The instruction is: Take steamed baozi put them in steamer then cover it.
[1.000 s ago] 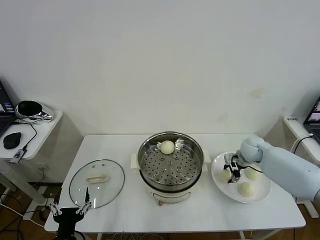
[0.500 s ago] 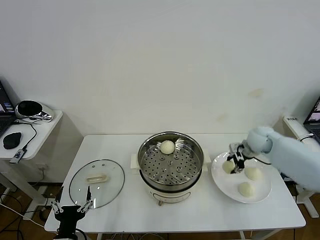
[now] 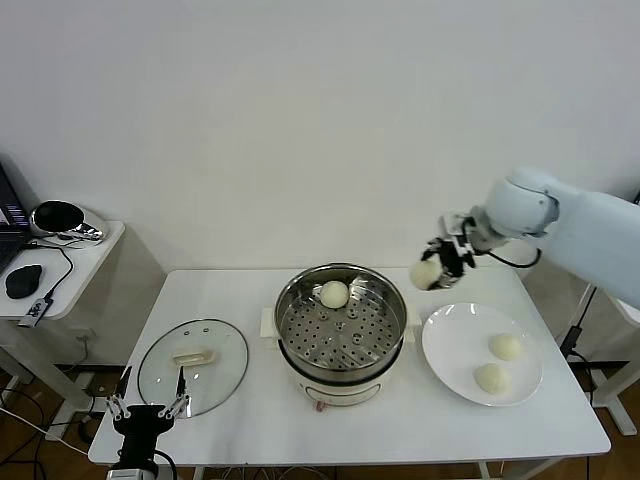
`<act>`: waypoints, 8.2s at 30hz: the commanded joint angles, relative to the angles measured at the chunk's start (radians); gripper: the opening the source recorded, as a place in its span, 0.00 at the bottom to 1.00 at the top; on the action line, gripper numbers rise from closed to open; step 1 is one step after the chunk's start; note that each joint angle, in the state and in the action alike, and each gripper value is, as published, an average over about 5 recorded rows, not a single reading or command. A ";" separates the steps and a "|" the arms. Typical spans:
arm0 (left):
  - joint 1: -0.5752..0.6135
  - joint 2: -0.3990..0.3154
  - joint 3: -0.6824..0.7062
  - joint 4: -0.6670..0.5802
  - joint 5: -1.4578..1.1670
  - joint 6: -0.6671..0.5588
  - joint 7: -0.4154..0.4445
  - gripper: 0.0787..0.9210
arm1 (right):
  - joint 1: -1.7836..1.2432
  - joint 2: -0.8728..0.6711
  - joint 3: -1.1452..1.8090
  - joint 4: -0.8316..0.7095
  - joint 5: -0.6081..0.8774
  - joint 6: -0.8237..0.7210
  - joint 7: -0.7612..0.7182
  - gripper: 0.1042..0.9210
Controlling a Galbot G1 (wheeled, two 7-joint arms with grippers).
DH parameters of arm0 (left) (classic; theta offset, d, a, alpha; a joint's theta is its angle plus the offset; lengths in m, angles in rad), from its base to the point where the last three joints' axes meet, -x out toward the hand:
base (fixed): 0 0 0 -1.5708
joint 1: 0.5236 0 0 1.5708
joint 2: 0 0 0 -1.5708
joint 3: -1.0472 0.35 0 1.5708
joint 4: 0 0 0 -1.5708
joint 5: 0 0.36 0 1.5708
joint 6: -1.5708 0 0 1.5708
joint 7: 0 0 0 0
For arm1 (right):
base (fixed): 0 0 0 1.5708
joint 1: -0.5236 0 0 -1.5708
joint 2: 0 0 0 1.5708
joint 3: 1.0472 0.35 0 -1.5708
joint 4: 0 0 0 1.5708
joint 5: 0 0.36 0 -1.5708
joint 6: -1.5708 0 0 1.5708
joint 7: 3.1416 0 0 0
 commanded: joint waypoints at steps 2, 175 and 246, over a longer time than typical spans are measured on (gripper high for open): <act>-0.001 -0.005 -0.004 -0.001 -0.006 0.009 0.001 0.88 | 0.036 0.342 -0.095 -0.034 0.272 -0.192 0.139 0.62; 0.022 -0.043 -0.061 -0.005 0.008 -0.020 -0.010 0.88 | 0.014 0.312 -0.091 -0.102 -0.233 0.708 -0.178 0.55; -0.021 0.009 -0.031 0.010 0.002 -0.036 -0.014 0.88 | -0.285 -0.403 0.257 -0.107 -0.479 0.313 -0.214 0.88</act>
